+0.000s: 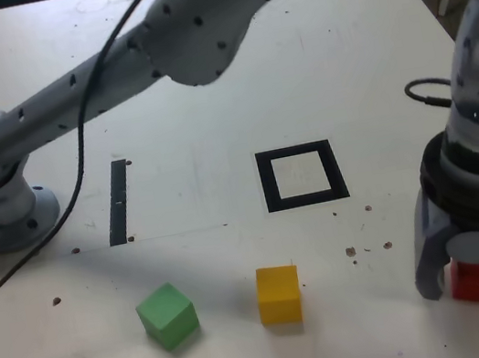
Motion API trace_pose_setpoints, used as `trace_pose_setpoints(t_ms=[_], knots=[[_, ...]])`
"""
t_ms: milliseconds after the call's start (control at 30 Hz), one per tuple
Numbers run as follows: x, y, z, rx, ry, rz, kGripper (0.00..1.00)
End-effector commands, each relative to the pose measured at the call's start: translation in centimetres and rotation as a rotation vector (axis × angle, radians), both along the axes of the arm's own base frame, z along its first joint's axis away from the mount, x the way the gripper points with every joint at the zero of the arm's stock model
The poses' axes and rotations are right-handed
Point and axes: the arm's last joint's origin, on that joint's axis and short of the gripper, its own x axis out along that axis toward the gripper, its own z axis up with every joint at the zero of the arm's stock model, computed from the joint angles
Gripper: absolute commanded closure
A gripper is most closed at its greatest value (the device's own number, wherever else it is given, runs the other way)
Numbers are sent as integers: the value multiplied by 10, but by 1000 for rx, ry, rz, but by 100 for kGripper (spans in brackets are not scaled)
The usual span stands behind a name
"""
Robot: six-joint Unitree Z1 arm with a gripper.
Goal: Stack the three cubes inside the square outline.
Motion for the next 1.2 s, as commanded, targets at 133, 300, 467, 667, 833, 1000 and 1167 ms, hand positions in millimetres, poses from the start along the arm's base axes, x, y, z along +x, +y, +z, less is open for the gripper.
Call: trace_pose_setpoints(t_ms=[133, 300, 467, 667, 833, 1000, 1167], knots=[[0, 0, -1, 8, 8, 11, 17], [-1, -1, 0, 15, 6, 17, 37], [-1, -4, 1, 15, -8, 12, 58], [0, -6, 0, 6, -13, 9, 64], [1, -6, 0, -2, -12, 8, 67], [0, -6, 0, -3, -10, 8, 67], [0, -6, 0, -1, -9, 5, 68]])
